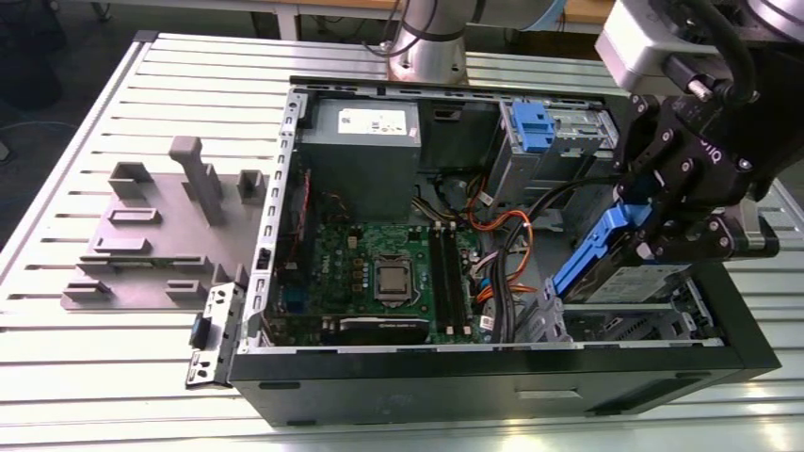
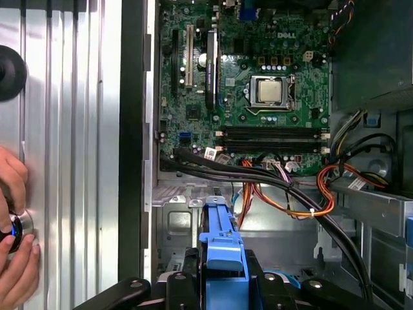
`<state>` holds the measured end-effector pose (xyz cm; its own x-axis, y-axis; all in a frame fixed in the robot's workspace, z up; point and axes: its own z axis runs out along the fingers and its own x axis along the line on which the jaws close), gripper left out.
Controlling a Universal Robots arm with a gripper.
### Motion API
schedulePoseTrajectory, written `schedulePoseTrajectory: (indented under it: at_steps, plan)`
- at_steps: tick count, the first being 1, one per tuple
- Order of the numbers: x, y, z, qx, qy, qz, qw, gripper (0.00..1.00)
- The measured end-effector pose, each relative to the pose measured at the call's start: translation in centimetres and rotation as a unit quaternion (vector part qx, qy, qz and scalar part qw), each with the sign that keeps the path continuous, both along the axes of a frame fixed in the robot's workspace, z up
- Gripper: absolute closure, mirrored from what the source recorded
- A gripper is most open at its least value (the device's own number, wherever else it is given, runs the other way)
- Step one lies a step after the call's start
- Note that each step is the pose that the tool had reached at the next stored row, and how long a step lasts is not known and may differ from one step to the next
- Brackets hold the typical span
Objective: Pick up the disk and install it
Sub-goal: 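Insert the disk into the insertion slot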
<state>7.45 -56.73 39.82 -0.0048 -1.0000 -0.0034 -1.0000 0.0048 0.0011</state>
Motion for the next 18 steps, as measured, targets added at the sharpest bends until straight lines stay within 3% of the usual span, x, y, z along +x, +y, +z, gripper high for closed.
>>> schedulePoseTrajectory:
  at_steps: [18]
  plan:
    - [0.00,0.00,-1.72,0.0000,0.0000,0.000,1.00000,0.64]
